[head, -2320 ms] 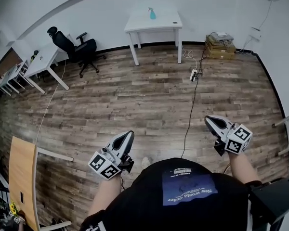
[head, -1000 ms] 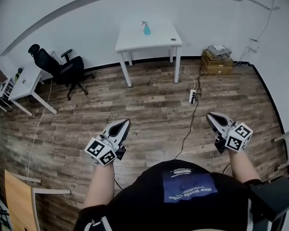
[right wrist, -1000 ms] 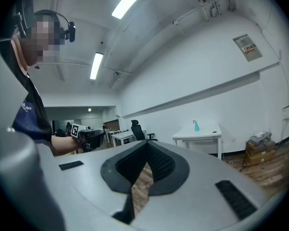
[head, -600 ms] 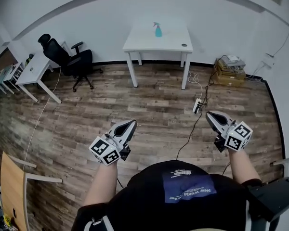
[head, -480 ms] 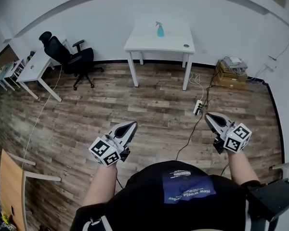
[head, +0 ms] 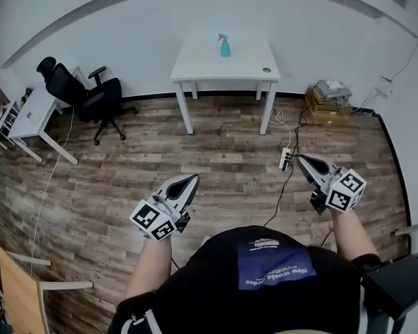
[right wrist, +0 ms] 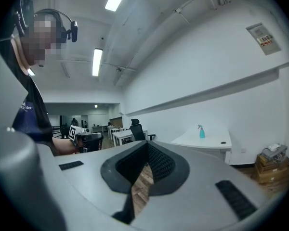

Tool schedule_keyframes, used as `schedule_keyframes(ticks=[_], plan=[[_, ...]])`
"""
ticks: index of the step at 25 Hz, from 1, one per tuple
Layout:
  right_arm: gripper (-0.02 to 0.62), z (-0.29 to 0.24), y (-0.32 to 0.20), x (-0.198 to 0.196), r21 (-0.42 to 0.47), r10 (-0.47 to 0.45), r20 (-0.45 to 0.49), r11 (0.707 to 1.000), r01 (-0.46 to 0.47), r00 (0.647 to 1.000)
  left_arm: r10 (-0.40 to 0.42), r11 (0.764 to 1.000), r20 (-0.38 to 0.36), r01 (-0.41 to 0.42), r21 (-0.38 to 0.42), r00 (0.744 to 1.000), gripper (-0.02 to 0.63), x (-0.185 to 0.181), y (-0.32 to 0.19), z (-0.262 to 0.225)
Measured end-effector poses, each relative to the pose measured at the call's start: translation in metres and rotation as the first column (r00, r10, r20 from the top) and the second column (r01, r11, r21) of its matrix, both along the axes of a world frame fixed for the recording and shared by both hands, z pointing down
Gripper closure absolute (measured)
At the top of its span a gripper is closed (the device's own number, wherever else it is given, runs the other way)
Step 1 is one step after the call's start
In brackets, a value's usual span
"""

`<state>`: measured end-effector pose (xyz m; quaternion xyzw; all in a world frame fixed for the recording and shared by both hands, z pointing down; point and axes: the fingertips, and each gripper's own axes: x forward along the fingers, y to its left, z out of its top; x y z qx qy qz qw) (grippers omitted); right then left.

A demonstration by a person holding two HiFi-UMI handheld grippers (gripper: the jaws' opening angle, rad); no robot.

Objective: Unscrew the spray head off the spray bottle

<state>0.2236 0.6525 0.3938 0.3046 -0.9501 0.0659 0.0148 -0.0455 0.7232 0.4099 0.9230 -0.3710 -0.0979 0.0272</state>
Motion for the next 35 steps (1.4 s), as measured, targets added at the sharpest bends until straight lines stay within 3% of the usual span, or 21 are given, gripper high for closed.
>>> schedule_keyframes(ticks=[9,15,20,25,35], plan=[[0.604,-0.01,-0.057,-0.079,-0.021,0.11,0.077,0.994,-0.109,0.991,0.103,0.995,0.05,-0.103,-0.008,0.993,0.604,-0.096,-0.083,-0.001],[0.604,0.005,-0.094,-0.093,-0.065,0.132,0.056,0.99,-0.128,0.99,0.117,0.992,0.023,-0.116,-0.041,0.993,0.604,-0.114,-0.123,0.011],[0.604,0.011,-0.14,-0.085,-0.068,0.099,0.072,0.993,-0.094,0.993,0.083,0.995,0.048,-0.08,-0.054,0.995,0.603,-0.106,-0.156,0.016],[0.604,0.01,-0.213,-0.062,-0.062,0.014,0.099,0.998,-0.008,0.995,-0.011,0.998,0.083,0.015,-0.055,0.997,0.603,-0.084,-0.208,0.007],[0.604,-0.012,-0.343,0.016,0.002,-0.118,0.076,0.993,0.118,0.99,-0.135,0.989,0.015,0.136,-0.065,0.991,0.603,-0.003,-0.309,-0.017]])
